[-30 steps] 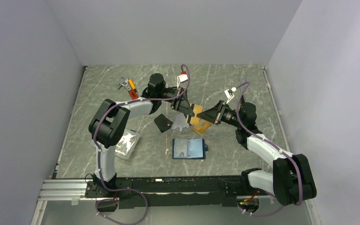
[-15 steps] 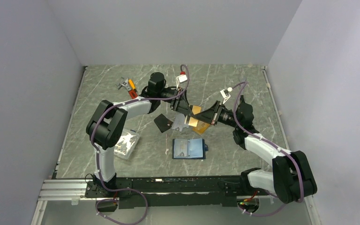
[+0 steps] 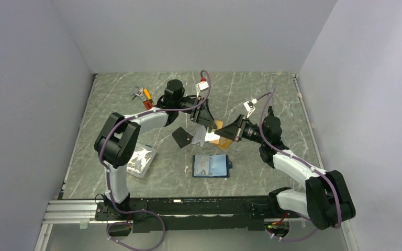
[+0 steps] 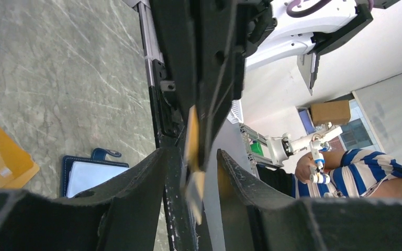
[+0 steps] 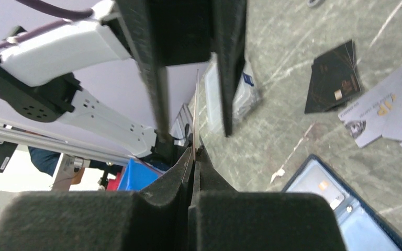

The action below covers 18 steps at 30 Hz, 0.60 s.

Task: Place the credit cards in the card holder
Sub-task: Pick up the credit card from the storage box.

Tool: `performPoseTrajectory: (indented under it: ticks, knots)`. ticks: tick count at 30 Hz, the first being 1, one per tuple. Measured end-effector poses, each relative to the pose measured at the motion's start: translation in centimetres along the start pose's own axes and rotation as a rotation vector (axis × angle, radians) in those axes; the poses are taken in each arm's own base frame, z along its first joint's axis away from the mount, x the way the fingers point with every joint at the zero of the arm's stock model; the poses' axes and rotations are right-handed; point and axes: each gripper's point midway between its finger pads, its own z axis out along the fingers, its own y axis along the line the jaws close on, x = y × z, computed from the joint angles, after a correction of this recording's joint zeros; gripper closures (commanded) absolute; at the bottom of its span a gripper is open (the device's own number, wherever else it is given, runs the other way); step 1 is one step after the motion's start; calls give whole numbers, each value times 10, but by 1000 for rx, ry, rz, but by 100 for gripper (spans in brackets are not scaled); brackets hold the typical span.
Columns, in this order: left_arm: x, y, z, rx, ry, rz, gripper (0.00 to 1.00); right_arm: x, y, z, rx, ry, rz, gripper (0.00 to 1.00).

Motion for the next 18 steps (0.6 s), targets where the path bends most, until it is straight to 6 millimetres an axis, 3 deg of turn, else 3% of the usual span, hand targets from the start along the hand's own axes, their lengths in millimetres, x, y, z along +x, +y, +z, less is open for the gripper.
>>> performPoseTrajectory:
  ticks: [5, 18]
  knots:
    - [-7, -13, 0, 14, -9, 31, 53, 17, -15, 0, 52, 44, 46, 100]
    - [-10, -18, -1, 1, -24, 45, 56, 11, -13, 0, 69, 46, -6, 100]
